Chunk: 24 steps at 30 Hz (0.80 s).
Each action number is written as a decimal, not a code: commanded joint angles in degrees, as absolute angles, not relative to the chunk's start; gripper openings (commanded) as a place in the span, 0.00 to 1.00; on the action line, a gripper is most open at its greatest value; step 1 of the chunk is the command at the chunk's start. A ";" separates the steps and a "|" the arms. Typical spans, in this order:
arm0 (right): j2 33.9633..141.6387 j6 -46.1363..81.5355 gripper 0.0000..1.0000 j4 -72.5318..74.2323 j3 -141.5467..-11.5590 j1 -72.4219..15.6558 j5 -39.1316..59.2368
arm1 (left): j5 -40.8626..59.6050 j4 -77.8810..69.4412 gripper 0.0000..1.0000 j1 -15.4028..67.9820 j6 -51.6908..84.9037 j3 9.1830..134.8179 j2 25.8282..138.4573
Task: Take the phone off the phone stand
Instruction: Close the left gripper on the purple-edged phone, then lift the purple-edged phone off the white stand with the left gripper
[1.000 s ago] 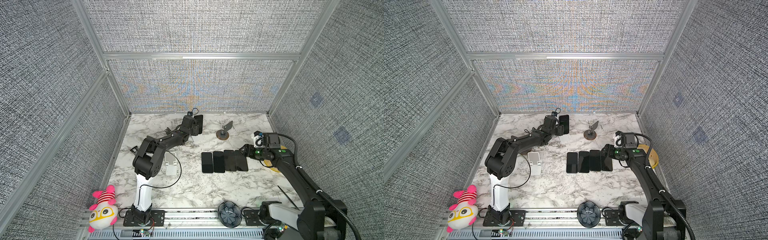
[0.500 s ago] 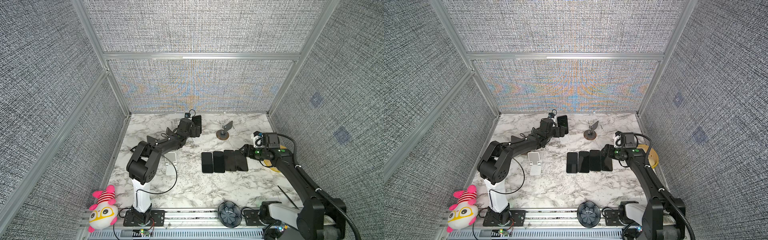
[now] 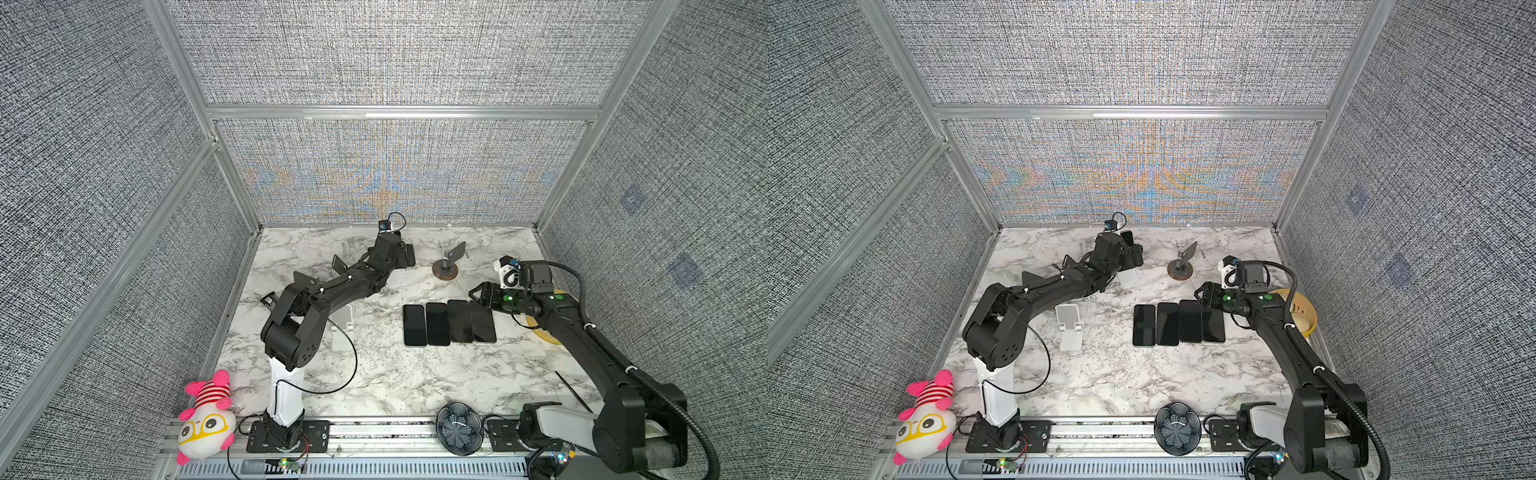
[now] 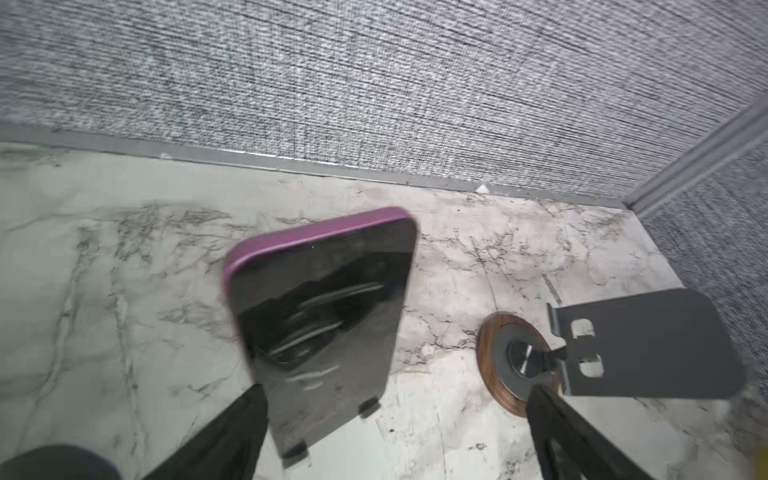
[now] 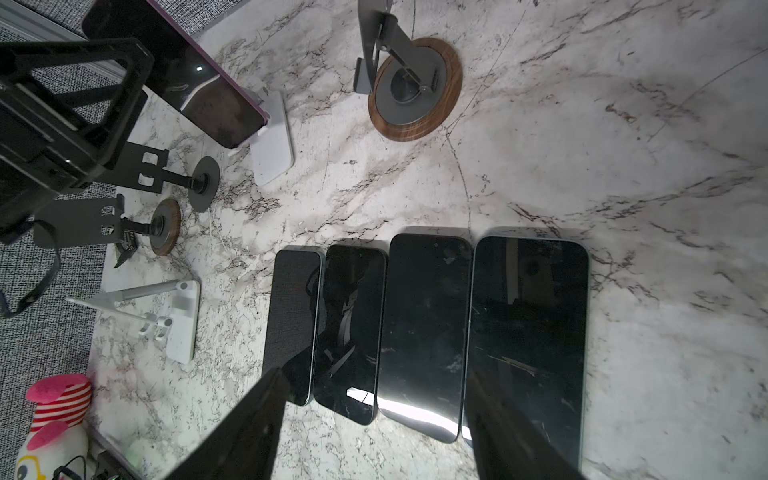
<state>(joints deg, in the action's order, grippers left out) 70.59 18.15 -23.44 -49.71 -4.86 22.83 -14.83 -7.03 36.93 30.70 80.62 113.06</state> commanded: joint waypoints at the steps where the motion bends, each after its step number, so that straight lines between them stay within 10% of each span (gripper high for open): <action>1: 70.40 18.88 0.69 -21.71 -49.20 -4.97 23.90 | -24.59 -2.66 0.98 38.16 34.65 82.65 113.35; 24: 71.61 17.05 0.70 -20.25 -49.37 -4.88 26.72 | -30.39 11.61 0.98 39.68 35.71 100.46 127.14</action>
<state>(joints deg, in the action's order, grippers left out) 71.46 17.80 -21.10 -49.34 -4.86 26.02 -29.76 10.15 39.88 36.58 99.26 126.21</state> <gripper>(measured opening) 0.695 0.979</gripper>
